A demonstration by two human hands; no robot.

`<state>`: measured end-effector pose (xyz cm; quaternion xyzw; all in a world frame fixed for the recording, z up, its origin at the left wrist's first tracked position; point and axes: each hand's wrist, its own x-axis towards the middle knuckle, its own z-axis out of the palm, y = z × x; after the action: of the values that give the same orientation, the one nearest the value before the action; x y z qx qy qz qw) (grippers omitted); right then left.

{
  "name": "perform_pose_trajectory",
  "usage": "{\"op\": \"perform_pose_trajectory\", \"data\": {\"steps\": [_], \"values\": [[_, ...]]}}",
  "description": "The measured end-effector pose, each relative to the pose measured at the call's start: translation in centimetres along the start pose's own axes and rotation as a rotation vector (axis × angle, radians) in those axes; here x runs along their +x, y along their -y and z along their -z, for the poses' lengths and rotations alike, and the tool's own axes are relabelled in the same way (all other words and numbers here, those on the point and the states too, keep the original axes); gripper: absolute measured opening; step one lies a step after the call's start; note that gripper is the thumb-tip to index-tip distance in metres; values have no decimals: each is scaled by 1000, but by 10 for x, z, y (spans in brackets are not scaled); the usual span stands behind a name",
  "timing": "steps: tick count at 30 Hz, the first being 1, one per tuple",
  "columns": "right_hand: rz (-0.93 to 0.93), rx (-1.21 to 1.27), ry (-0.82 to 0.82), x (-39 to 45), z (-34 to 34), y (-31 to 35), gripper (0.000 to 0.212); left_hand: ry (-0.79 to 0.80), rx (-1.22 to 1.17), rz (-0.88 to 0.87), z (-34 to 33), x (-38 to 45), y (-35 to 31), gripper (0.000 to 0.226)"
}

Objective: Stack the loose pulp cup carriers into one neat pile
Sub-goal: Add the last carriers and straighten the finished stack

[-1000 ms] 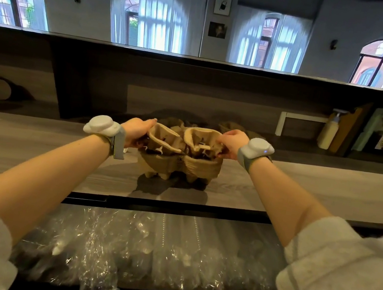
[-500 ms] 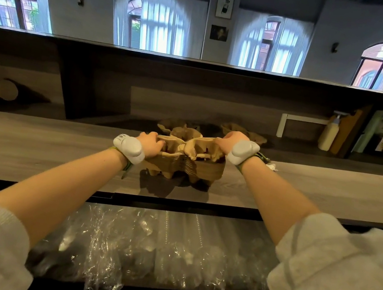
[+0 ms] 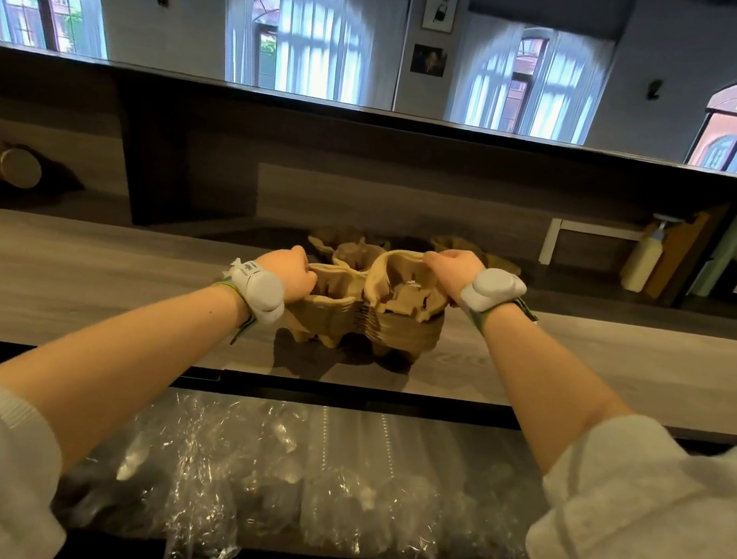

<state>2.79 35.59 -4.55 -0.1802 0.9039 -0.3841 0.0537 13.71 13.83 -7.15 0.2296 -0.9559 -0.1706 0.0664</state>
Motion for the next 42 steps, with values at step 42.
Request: {"op": "perform_pose_trajectory", "data": {"steps": [42], "values": [[-334, 701, 99, 26, -39, -86, 75, 20, -107, 133, -12, 9, -25, 43]]}}
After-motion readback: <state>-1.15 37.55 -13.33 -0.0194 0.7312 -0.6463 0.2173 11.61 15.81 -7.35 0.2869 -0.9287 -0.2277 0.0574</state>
